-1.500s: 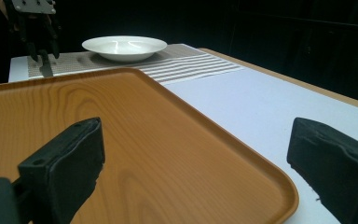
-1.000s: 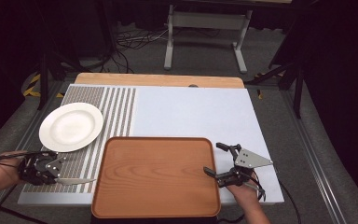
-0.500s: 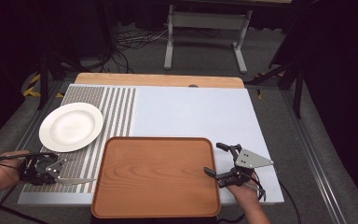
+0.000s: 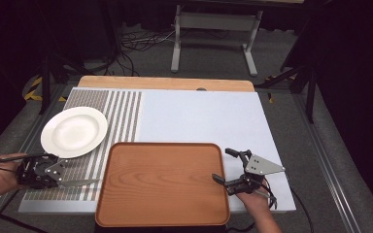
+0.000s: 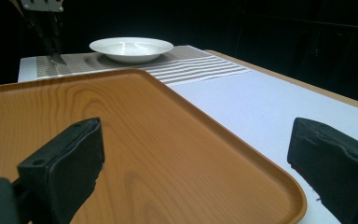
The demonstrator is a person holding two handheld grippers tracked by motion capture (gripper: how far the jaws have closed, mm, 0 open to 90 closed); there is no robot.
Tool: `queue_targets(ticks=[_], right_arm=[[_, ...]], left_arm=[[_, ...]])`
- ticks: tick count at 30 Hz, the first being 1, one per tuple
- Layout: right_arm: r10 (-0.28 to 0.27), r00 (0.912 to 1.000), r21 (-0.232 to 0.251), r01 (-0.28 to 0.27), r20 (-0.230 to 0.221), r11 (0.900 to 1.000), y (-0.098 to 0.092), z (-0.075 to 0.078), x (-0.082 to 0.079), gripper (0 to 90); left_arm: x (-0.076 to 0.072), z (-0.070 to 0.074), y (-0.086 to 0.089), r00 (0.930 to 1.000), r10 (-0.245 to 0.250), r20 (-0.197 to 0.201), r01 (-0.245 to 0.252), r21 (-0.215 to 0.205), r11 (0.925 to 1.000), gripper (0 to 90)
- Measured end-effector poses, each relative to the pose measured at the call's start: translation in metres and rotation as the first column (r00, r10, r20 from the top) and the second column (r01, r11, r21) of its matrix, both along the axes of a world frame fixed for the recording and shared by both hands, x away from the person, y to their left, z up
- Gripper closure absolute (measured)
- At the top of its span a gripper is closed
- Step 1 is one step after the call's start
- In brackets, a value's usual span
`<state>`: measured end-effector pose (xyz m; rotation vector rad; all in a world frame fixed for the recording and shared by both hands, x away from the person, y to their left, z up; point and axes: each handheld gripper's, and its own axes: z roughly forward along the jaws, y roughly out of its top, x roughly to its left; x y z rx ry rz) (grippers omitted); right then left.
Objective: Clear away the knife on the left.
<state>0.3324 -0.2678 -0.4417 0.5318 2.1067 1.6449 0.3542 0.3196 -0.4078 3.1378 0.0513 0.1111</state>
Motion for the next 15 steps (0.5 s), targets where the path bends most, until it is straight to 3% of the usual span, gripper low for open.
queue_targets(ticks=[4, 8, 10, 15], right_arm=[[-0.001, 1.0000, 0.003, 0.001, 0.004, 1.000, -0.001, 0.000, 0.000, 4.6], [0.000, 1.0000, 0.003, 0.000, 0.003, 1.000, -0.001, 0.001, 0.000, 4.6], [0.001, 1.0000, 0.005, -0.001, 0.004, 1.000, -0.001, 0.001, -0.001, 4.6], [0.001, 1.0000, 0.008, -0.001, 0.004, 1.000, -0.002, 0.001, 0.000, 4.6]], left_arm=[[0.001, 0.008, -0.003, 0.9999, 0.010, 0.007, -0.009, -0.024, 0.9997, 80.5], [0.001, 0.018, -0.006, 0.9976, 0.067, 0.016, -0.066, -0.070, 0.9954, 80.5], [0.002, 0.022, -0.008, 0.9932, 0.116, 0.008, -0.115, -0.083, 0.9899, 80.6], [0.004, 0.033, -0.014, 0.9848, 0.173, -0.007, -0.172, -0.151, 0.9733, 80.5]])
